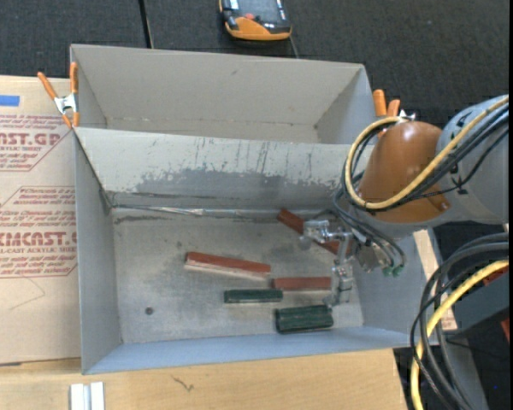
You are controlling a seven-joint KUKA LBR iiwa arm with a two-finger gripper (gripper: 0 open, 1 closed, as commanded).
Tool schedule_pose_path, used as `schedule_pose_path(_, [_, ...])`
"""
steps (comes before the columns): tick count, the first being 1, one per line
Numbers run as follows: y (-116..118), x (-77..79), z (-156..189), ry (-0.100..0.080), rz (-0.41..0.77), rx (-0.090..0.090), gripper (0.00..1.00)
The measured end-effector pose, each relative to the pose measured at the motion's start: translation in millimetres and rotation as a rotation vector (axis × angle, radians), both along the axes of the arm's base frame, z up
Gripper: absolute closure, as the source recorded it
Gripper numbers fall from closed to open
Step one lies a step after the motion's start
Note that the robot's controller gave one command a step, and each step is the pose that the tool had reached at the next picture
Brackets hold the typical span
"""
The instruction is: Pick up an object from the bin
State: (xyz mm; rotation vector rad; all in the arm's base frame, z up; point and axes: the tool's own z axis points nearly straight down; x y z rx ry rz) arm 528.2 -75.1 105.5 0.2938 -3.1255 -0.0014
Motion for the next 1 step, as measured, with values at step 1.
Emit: schedule_pose_path(1, [32.7, 17.1, -5.8, -0.004, -0.052, 0.001, 0.0])
